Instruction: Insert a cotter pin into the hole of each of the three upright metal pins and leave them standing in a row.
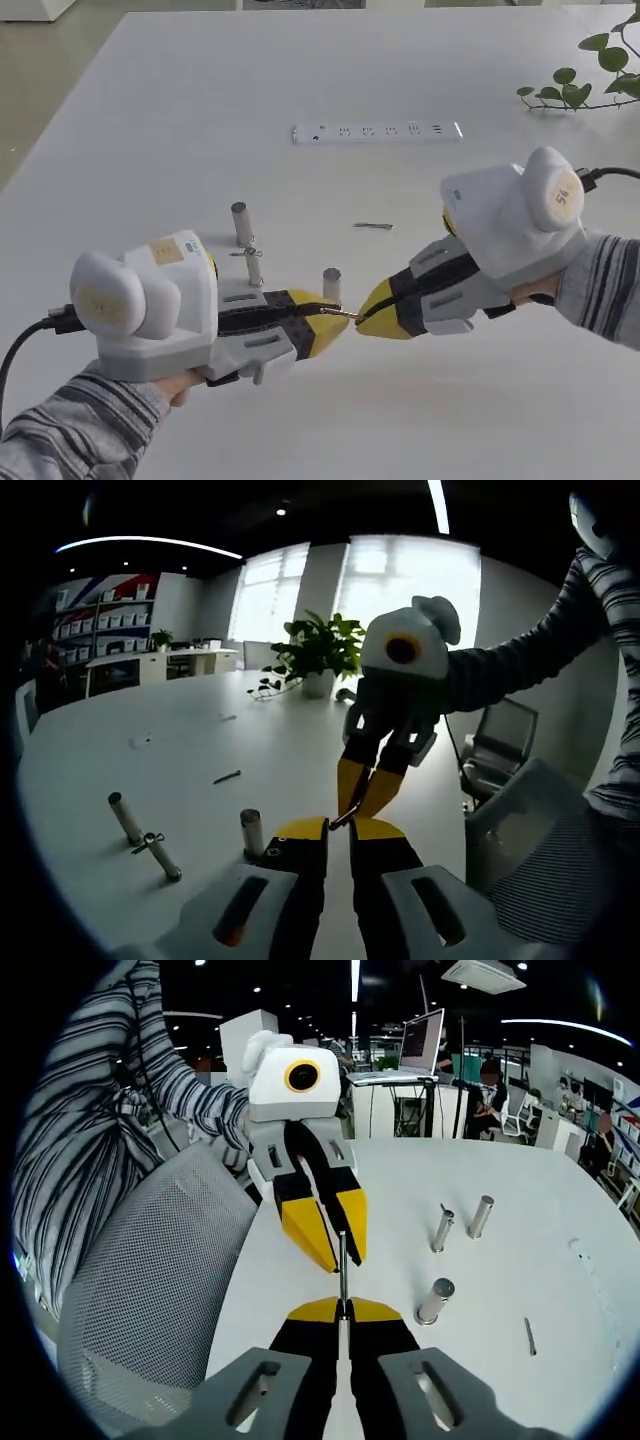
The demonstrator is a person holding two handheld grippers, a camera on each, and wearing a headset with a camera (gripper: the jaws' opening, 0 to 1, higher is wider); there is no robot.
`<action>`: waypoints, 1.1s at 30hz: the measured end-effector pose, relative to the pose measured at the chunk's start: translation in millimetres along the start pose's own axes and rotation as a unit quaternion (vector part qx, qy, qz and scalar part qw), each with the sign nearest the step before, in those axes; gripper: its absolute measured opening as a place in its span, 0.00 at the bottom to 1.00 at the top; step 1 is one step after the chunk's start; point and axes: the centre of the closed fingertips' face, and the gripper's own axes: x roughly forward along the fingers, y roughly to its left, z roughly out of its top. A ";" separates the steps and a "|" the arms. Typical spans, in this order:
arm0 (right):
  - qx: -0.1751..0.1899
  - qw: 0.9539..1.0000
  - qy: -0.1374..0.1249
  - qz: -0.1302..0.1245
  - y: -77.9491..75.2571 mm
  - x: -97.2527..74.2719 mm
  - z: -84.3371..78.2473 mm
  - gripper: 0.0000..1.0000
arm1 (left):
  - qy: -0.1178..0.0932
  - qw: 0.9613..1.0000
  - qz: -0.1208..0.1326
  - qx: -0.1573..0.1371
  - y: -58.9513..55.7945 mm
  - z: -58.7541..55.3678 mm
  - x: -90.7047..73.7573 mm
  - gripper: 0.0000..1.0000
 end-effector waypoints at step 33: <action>-0.003 0.993 0.097 -0.068 -70.6 -11.0 -50.0 0.00 | 0.013 0.984 0.176 -0.025 61.6 -28.1 21.6 0.27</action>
